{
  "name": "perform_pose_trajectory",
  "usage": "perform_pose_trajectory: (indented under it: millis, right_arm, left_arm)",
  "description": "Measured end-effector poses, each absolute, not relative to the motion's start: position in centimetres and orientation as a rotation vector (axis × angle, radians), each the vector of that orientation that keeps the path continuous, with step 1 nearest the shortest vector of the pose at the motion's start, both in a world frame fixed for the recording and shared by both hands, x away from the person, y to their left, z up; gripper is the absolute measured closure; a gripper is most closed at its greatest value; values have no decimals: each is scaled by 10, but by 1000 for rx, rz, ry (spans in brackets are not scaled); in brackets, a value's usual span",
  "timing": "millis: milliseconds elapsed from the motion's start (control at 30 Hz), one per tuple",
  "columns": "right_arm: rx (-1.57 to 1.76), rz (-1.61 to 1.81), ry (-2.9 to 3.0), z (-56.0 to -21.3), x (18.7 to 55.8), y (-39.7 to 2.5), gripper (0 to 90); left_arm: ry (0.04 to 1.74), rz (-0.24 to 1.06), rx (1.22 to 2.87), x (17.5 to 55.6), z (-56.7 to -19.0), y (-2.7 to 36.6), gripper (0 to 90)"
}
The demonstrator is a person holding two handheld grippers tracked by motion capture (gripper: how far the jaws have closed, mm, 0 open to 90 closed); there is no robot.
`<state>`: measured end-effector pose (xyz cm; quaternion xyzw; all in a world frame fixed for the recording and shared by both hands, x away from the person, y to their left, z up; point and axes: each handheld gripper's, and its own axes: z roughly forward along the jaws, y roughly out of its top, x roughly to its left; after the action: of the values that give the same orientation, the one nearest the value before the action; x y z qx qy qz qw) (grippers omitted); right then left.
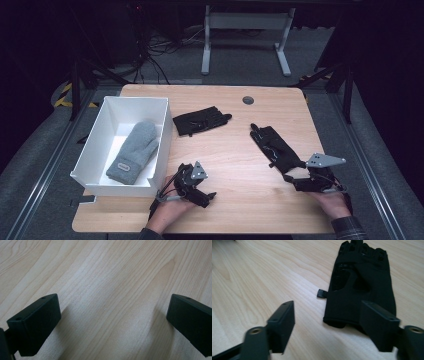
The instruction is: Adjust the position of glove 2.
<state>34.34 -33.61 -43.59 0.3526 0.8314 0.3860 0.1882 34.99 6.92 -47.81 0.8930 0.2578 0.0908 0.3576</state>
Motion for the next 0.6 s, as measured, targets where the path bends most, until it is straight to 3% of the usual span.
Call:
perform_pose_trajectory:
  millis: [100, 133, 233, 300, 600]
  right_arm:
    - [1026, 1047, 2335, -436, 355, -337, 599]
    - [1026, 1047, 2335, -436, 355, -337, 599]
    - [1028, 1062, 2343, -436, 366, -338, 810]
    - [1034, 1067, 2352, -436, 373, -338, 885]
    - [1030, 968, 2468, -452, 393, -332, 900]
  left_arm:
    - [664, 234, 2305, 350, -478, 69, 0]
    - [664, 234, 2305, 350, -478, 69, 0]
    - [663, 232, 2304, 350, -478, 69, 0]
    - [666, 231, 2305, 350, -478, 69, 0]
    - [666, 234, 2303, 350, -478, 69, 3]
